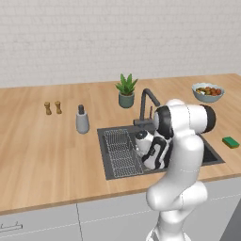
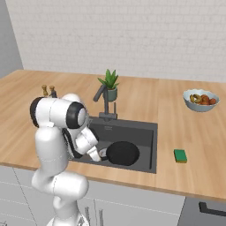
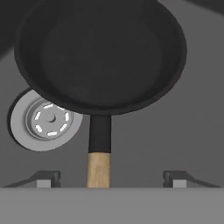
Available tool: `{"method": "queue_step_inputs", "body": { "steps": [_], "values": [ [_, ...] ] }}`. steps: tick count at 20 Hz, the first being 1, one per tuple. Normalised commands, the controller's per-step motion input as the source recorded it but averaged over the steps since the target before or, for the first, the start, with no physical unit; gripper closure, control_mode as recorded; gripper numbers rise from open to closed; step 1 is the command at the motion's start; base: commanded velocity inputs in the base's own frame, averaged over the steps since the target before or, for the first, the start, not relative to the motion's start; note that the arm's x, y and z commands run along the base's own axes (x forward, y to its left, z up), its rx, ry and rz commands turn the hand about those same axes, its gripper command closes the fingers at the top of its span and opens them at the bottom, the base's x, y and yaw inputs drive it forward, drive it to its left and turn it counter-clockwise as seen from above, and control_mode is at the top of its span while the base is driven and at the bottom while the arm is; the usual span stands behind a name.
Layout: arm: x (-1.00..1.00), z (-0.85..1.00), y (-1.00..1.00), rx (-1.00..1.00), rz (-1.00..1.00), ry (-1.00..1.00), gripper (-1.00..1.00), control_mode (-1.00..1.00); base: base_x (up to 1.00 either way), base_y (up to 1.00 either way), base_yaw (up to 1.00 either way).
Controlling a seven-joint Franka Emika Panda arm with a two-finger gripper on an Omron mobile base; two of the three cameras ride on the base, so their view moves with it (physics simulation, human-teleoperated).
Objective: Pick the pan and sponge and place them into the sink. Then turn on the water.
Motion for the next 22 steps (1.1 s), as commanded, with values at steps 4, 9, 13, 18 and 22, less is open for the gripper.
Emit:
{"method": "queue_step_inputs", "body": {
  "steps": [4, 9, 13, 18, 22],
  "values": [
    [0.00, 0.77, -0.33, 0.02, 0.00, 0.00, -1.00, -1.00, 0.00, 0.00, 0.00],
    [-0.02, 0.92, -0.09, 0.00, 0.00, 0.00, -1.00, -1.00, 0.00, 0.00, 0.00],
    [-0.35, 0.78, -0.24, 0.00, 0.00, 0.00, -1.00, -1.00, 0.00, 0.00, 0.00],
    [-0.45, 0.61, -0.33, 0.00, 0.05, 0.00, -1.00, -1.00, 0.00, 0.00, 0.00],
    [-0.43, 0.48, -0.38, 0.00, 0.14, 0.00, -1.00, -1.00, 0.00, 0.00, 0.00]
  ]
}}
